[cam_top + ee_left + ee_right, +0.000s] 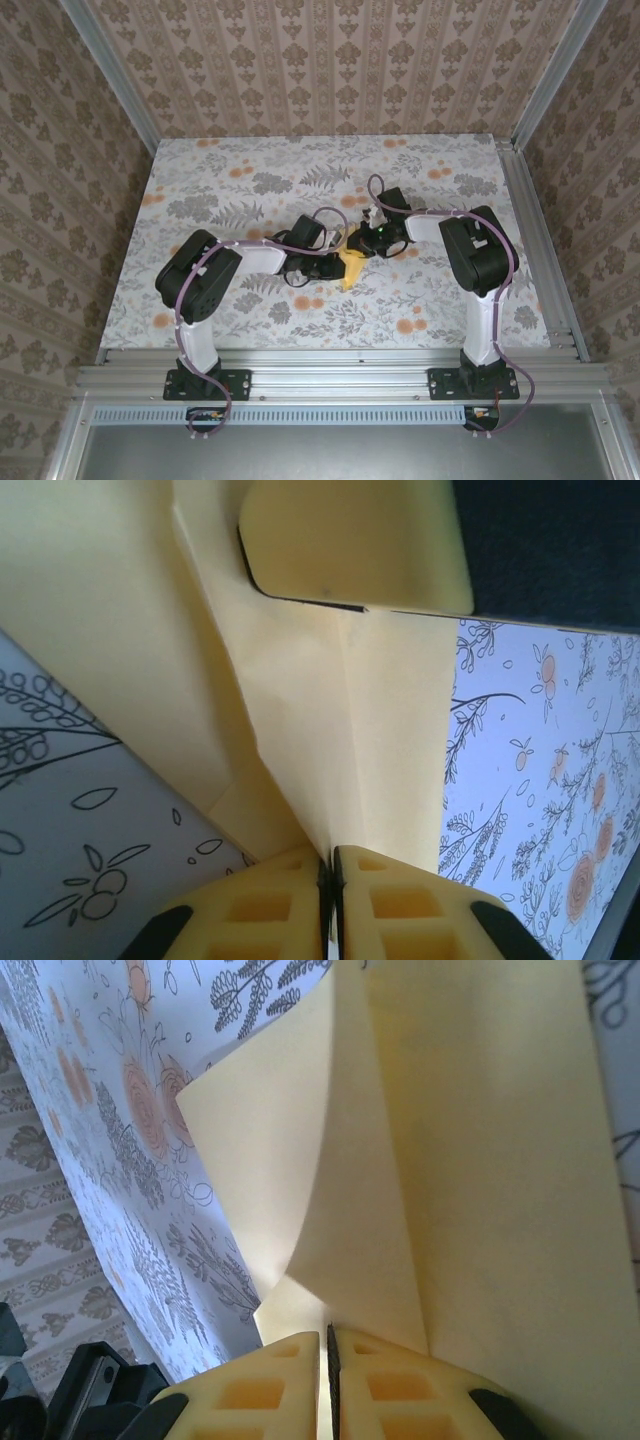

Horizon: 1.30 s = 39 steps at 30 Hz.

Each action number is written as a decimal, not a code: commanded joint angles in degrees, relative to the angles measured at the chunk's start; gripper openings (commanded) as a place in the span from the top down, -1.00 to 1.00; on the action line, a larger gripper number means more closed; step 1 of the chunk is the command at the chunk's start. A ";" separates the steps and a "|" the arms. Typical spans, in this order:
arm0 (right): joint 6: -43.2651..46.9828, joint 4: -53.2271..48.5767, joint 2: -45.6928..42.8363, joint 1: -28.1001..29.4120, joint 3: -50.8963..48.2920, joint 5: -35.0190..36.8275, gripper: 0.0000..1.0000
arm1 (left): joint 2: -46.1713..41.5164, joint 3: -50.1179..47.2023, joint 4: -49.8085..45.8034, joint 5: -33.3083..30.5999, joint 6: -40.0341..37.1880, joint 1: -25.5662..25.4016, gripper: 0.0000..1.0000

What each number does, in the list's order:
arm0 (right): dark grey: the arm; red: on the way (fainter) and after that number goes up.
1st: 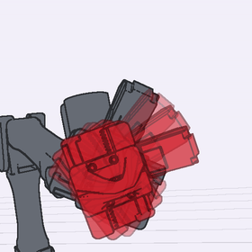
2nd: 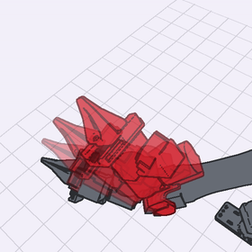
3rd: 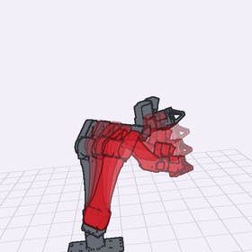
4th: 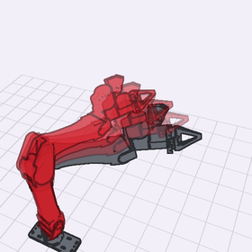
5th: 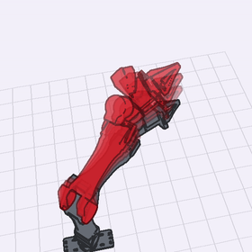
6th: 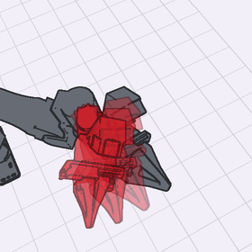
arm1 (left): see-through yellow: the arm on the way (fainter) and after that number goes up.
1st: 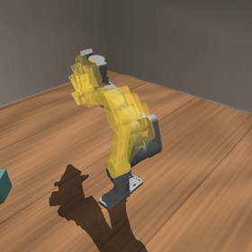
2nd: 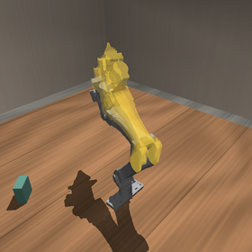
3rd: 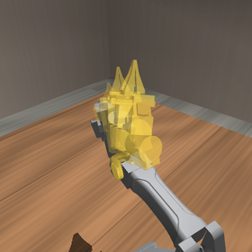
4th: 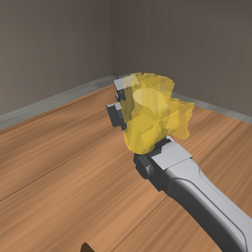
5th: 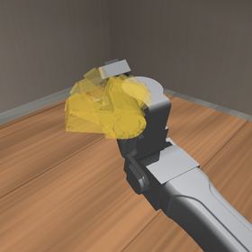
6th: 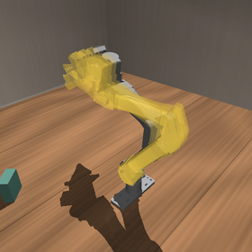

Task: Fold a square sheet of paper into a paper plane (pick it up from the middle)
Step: Fourth fold the wing at the center of the table.

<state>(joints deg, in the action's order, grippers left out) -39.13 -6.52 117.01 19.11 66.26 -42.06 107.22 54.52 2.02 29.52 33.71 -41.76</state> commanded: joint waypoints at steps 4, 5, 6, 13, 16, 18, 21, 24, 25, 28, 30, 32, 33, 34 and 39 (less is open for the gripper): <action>2.59 -4.58 1.99 0.31 0.29 2.81 0.70 | -1.31 1.59 -7.41 -1.79 -2.51 -0.62 0.59; 2.73 -4.71 2.07 0.31 0.20 2.92 0.70 | -1.83 1.87 -7.91 -1.93 -2.67 -0.67 0.56; 2.75 -4.68 2.06 0.33 0.17 2.91 0.71 | -2.31 2.35 -8.48 -2.07 -2.86 -0.66 0.54; 3.63 -5.43 1.90 0.37 -0.34 3.39 0.72 | -4.59 5.60 -13.80 -4.33 -4.68 -0.50 0.45; 3.68 -5.29 1.97 0.37 -0.56 3.31 0.72 | -5.22 6.29 -14.43 -4.73 -4.76 -0.51 0.44; 3.58 -5.08 1.91 0.33 -0.68 3.22 0.72 | -4.96 6.56 -13.76 -3.89 -4.06 -0.47 0.45; 3.54 -4.85 1.87 0.41 -0.87 3.05 0.72 | -3.89 6.64 -13.35 -2.88 -3.07 -0.69 0.46; 3.52 -4.67 1.89 0.31 -1.13 3.04 0.72 | -3.59 6.05 -12.30 -2.45 -1.08 -1.20 0.47; 3.54 -4.64 1.80 0.31 -1.21 2.96 0.72 | -3.68 5.66 -11.75 -2.37 -0.42 -1.44 0.47; 3.35 -4.40 1.71 0.32 -1.56 2.95 0.73 | -4.10 4.60 -9.70 -2.19 1.49 -2.29 0.53; 3.26 -4.18 1.55 0.31 -1.66 2.86 0.73 | -3.99 4.18 -8.40 -1.87 2.29 -2.70 0.57; 3.27 -4.19 1.52 0.34 -1.75 2.78 0.73 | -3.37 3.97 -8.24 -1.83 2.64 -2.89 0.61; 3.23 -4.20 1.44 0.33 -1.83 2.75 0.73 | -3.13 3.92 -8.30 -2.00 2.67 -2.89 0.62; 3.36 -4.20 1.36 0.31 -1.88 2.69 0.73 | -3.07 3.80 -8.48 -2.13 2.74 -2.95 0.63; 3.36 -4.01 1.28 0.22 -2.16 2.78 0.73 | -3.45 4.85 -12.08 -4.53 1.01 -3.53 0.59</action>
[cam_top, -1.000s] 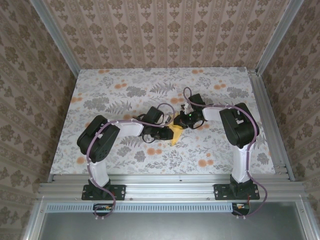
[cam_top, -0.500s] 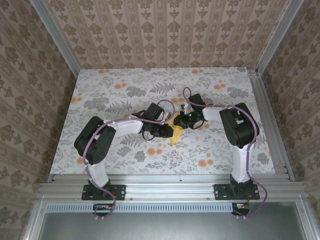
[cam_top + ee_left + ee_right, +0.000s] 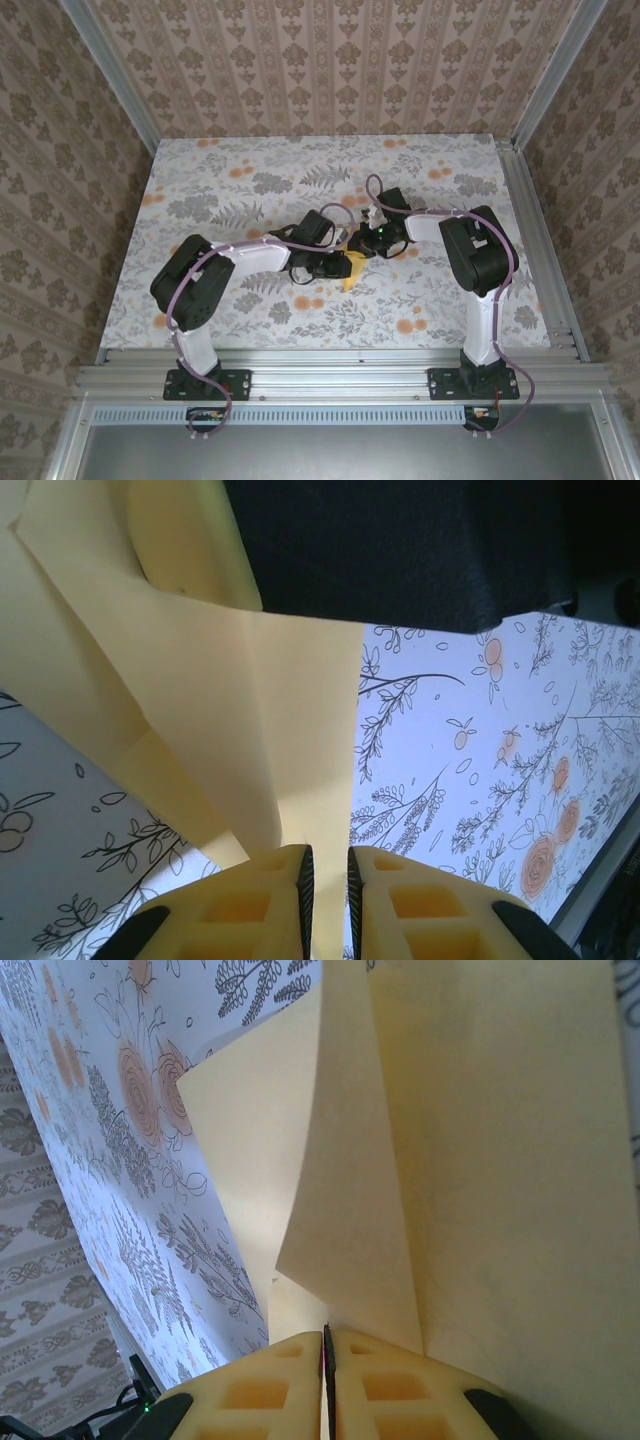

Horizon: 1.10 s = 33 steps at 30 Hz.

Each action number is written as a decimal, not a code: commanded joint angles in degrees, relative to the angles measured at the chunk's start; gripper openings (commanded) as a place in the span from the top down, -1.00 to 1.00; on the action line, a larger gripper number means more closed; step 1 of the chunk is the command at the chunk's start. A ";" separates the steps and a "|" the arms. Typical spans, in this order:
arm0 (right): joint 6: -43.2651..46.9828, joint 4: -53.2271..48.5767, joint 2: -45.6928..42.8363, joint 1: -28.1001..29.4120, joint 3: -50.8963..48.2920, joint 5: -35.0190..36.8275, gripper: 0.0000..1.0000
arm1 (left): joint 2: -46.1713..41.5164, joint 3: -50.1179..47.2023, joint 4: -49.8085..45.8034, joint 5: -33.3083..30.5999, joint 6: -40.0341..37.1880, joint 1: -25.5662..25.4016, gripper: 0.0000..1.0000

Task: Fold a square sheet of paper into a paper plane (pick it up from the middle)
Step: Fourth fold the wing at the center of the table.

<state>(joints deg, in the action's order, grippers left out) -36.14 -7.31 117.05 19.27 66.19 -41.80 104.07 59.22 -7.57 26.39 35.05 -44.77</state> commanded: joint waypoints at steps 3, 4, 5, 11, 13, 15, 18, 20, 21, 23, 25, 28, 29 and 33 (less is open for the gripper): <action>0.25 -3.04 1.16 0.08 -2.25 2.42 0.74 | -1.82 0.00 -3.34 -2.42 -0.57 -0.82 0.49; 0.18 -2.97 1.20 0.07 -2.34 2.43 0.74 | -2.43 -0.13 -3.77 -2.79 -0.65 -0.88 0.48; 0.17 -2.97 1.17 0.10 -2.31 2.42 0.74 | -2.89 -0.16 -4.30 -3.16 -0.68 -0.97 0.47; 0.18 -2.93 1.23 0.14 -2.36 2.43 0.74 | -3.27 -0.84 -5.16 -4.50 -0.28 -1.32 0.45; 0.19 -2.97 1.22 0.08 -2.41 2.38 0.74 | -3.35 -0.52 -6.13 -5.28 -0.68 -1.44 0.44; 0.17 -2.96 1.16 0.07 -2.52 2.29 0.74 | -3.26 -0.38 -6.74 -5.76 -0.91 -1.46 0.44; 0.18 -2.80 1.32 0.05 -2.52 2.17 0.75 | -2.05 -0.32 -5.94 -5.25 -0.42 -1.58 0.44; 0.04 -2.71 1.33 0.07 -2.59 2.16 0.75 | -1.53 -0.16 -5.93 -5.69 -0.44 -1.81 0.44; 0.09 -2.62 1.16 0.07 -2.63 2.13 0.75 | -1.50 -0.56 -4.62 -5.21 0.01 -1.78 0.44; 0.09 -2.53 1.32 0.13 -2.60 2.01 0.75 | -1.12 -0.77 -2.42 -3.74 0.80 -1.74 0.47; 0.02 -2.52 1.33 0.07 -2.65 1.95 0.75 | -0.25 -0.18 -1.30 -2.47 1.14 -1.88 0.50; -0.02 -2.51 1.04 0.06 -2.66 1.97 0.75 | 1.02 0.49 -1.84 -2.47 0.87 -1.98 0.60; 0.02 -2.53 0.98 -0.02 -2.71 1.98 0.75 | 1.20 0.46 -2.07 -2.64 0.81 -1.96 0.63; 0.10 -2.46 1.06 -0.02 -2.95 1.98 0.76 | 0.88 0.50 -3.59 -3.82 0.16 -1.94 0.64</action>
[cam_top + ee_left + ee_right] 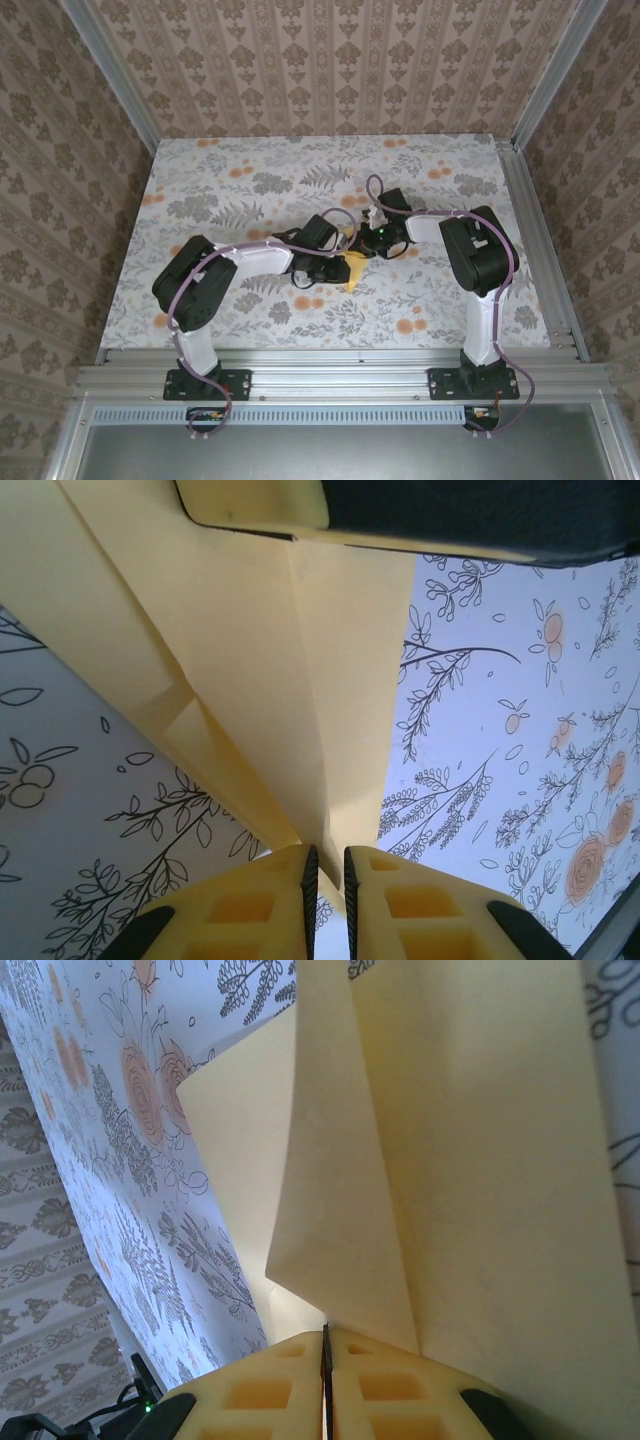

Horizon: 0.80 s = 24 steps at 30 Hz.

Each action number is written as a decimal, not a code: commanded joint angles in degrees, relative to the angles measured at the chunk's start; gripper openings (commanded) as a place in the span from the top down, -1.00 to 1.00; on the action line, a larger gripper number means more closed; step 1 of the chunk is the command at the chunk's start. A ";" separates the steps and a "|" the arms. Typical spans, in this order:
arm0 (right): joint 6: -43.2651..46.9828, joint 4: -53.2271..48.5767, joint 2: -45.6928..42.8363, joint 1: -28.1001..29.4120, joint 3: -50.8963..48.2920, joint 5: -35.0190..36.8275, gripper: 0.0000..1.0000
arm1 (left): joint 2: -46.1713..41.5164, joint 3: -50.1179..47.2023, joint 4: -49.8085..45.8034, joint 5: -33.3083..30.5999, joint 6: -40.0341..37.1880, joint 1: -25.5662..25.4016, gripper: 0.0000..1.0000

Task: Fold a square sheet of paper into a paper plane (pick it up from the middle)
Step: Fourth fold the wing at the center of the table.

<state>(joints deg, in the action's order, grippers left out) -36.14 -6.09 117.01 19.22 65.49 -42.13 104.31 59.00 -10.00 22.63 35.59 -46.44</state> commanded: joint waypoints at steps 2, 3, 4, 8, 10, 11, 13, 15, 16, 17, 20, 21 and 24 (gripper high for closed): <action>-0.05 -3.41 1.11 0.03 -2.47 2.19 0.76 | 0.54 0.73 -2.13 -0.78 -0.84 -0.40 0.64; -0.08 -3.37 0.98 0.04 -2.54 2.21 0.76 | 0.54 0.65 -2.40 -1.01 -0.87 -0.41 0.63; -0.07 -3.32 0.96 0.03 -2.58 2.22 0.76 | 0.52 0.56 -2.24 -1.00 -0.80 -0.50 0.63; -0.31 -3.14 0.78 0.05 -2.89 2.16 0.76 | 1.19 -0.16 1.06 0.88 0.45 -0.66 0.67; -0.33 -2.86 0.73 0.07 -3.09 2.17 0.76 | 1.92 -0.27 1.73 1.27 0.78 -0.75 0.68; -0.35 -2.81 0.68 0.03 -3.34 2.16 0.77 | 2.37 -0.24 1.78 1.27 0.65 -0.84 0.69; -0.34 -2.87 0.67 0.02 -3.60 2.20 0.77 | 2.69 -0.53 2.45 1.57 0.86 -1.01 0.75; -0.33 -2.70 0.53 -0.02 -3.87 2.27 0.77 | 2.98 -0.60 2.36 1.46 0.81 -1.11 0.78; -0.33 -2.60 0.47 -0.15 -4.03 2.27 0.77 | 3.16 -0.71 2.27 1.47 0.79 -1.11 0.78; -0.35 -2.55 0.45 -0.19 -4.11 2.38 0.77 | 3.42 -0.77 2.21 1.45 0.79 -1.11 0.79; -0.35 -2.35 0.34 -0.29 -4.32 2.40 0.77 | 3.97 -1.05 2.34 1.36 0.88 -1.21 0.80; -0.35 -2.27 0.35 -0.22 -4.40 2.32 0.77 | 3.97 -1.14 2.52 1.36 0.86 -1.21 0.81; -0.43 -2.06 0.40 -0.24 -4.58 2.31 0.78 | 4.31 -1.05 2.92 1.40 0.92 -1.36 0.81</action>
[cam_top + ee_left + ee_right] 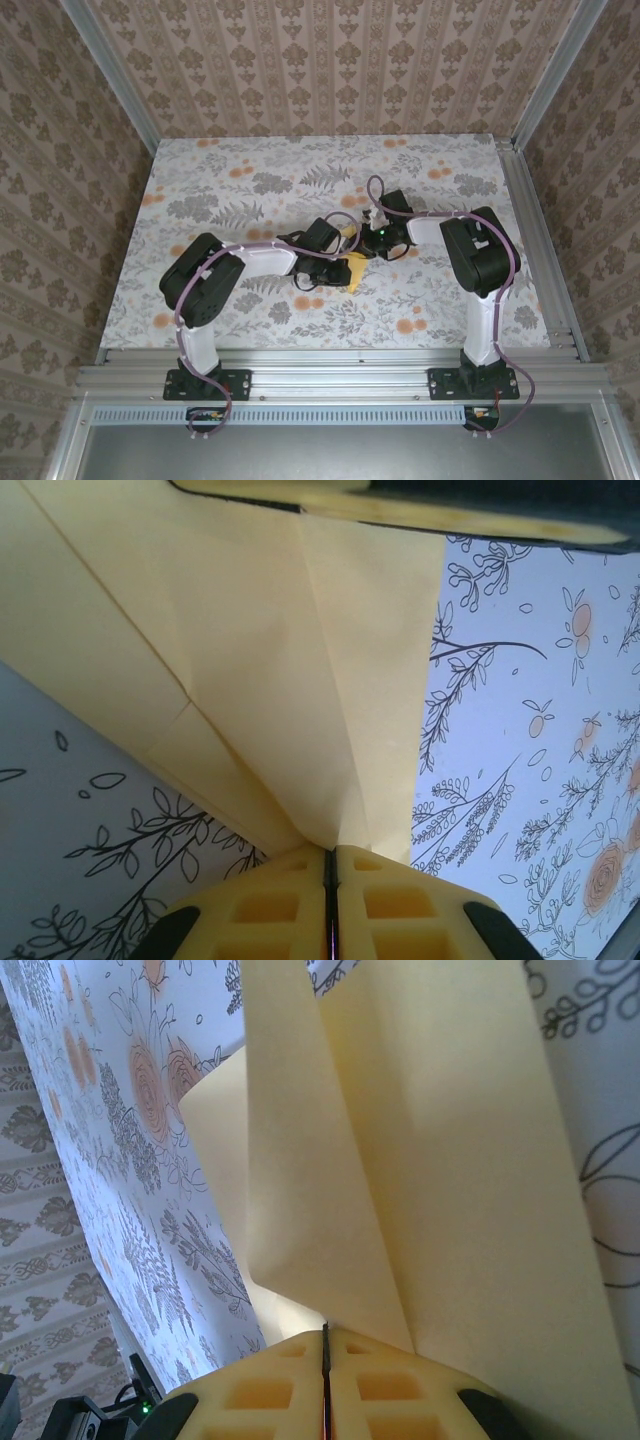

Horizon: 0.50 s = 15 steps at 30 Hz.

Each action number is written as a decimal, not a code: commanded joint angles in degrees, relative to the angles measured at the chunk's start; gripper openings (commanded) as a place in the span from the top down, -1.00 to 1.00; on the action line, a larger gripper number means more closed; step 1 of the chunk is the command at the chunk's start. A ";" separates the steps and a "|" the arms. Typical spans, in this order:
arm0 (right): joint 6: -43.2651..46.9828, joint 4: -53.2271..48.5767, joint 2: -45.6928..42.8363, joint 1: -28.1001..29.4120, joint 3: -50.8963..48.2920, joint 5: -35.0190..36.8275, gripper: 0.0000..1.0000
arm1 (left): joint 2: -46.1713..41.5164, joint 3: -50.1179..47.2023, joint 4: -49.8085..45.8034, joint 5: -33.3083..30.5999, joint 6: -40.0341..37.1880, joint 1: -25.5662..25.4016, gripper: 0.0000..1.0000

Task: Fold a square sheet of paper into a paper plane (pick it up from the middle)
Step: Fourth fold the wing at the center of the table.

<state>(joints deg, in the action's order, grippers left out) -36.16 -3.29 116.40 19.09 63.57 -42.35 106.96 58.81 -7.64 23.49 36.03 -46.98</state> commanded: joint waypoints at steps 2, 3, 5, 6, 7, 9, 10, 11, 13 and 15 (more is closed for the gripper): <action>-0.40 -4.74 1.02 -0.11 -2.74 2.53 0.77 | 2.18 -0.73 0.99 0.85 0.40 -0.87 0.81; -0.41 -4.71 1.02 -0.18 -2.75 2.49 0.78 | 2.33 -0.64 1.09 1.02 0.31 -0.93 0.80; -0.41 -4.71 1.03 -0.26 -2.84 2.56 0.78 | 2.45 -0.68 1.09 1.04 0.08 -1.13 0.81; -0.40 -4.73 0.98 -0.27 -2.89 2.70 0.77 | 2.55 -0.65 0.94 0.84 -0.02 -1.25 0.80; -0.41 -4.68 0.98 -0.23 -3.00 2.68 0.78 | 2.48 -0.66 0.47 0.44 -0.30 -1.36 0.80; -0.49 -4.53 1.02 -0.24 -3.23 2.78 0.78 | 2.86 -0.22 -1.21 -0.55 -1.03 -1.48 0.80; -0.53 -4.38 0.94 -0.35 -3.24 2.88 0.78 | 2.99 -0.13 -2.01 -1.05 -1.39 -1.58 0.80; -0.59 -4.28 0.93 -0.34 -3.35 2.90 0.78 | 3.08 0.07 -2.64 -1.62 -1.63 -1.68 0.80; -0.51 -4.23 0.79 -0.37 -3.45 2.86 0.78 | 2.64 0.17 -3.26 -1.94 -1.78 -1.71 0.80; -0.53 -4.21 0.74 -0.37 -3.43 2.76 0.78 | 1.21 0.50 -3.29 -2.25 -1.71 -1.71 0.76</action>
<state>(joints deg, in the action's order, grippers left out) -36.18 -2.33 116.07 18.94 62.72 -42.50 107.53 59.05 -7.01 23.35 35.77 -47.83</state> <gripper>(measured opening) 0.112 0.119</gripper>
